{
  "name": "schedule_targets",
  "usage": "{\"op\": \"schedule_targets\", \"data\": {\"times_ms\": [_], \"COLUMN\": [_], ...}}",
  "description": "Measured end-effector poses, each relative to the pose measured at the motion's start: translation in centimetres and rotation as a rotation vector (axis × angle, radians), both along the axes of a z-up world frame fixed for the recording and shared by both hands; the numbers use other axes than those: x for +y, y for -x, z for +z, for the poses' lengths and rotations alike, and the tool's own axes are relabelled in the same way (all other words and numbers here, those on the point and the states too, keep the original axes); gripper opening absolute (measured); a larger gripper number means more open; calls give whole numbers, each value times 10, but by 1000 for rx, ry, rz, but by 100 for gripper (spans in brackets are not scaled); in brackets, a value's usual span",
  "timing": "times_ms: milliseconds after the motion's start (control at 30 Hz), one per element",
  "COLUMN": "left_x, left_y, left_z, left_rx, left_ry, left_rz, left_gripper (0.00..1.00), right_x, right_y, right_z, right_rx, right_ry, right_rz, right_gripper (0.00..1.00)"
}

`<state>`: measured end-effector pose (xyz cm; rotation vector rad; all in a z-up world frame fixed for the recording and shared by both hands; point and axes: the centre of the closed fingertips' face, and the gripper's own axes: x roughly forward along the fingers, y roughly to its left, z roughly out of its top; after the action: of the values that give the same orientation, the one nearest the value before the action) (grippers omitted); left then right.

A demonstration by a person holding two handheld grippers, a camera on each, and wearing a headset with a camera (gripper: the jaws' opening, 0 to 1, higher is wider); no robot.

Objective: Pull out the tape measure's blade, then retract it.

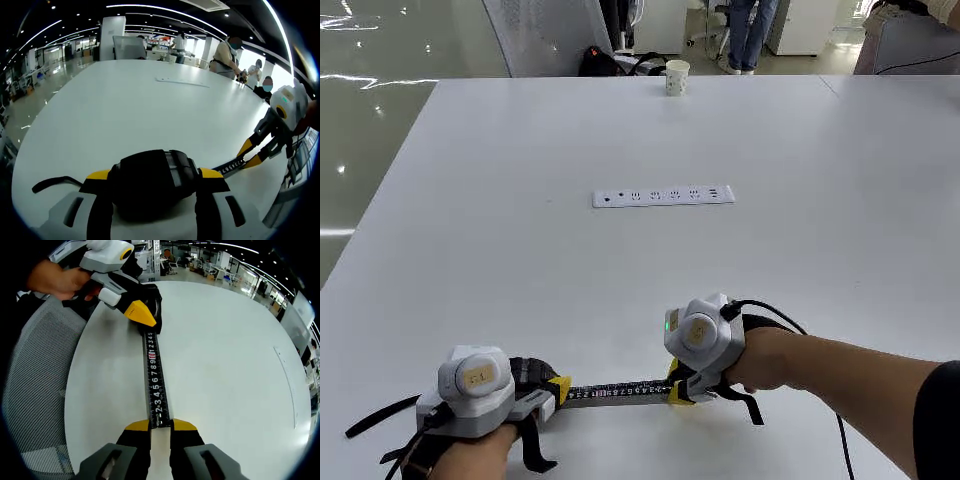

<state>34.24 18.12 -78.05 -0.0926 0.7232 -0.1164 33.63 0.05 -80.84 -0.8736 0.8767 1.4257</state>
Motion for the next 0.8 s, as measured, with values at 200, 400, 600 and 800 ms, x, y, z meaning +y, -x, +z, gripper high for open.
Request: {"op": "schedule_targets", "data": {"times_ms": [200, 400, 600, 800], "left_x": [0, 0, 0, 0], "left_y": [0, -1, 0, 0], "left_z": [0, 0, 0, 0], "left_rx": [0, -2, 4, 6], "left_ry": [1, 1, 0, 0], "left_rz": [1, -2, -1, -2], "left_gripper": [62, 62, 62, 62], "right_x": [1, 4, 9, 17], "right_y": [0, 0, 1, 3], "right_z": [0, 0, -1, 0], "right_rx": [-8, -5, 1, 7], "right_ry": [19, 9, 0, -14], "right_rz": [11, 1, -4, -4], "right_gripper": [10, 10, 10, 10]}}
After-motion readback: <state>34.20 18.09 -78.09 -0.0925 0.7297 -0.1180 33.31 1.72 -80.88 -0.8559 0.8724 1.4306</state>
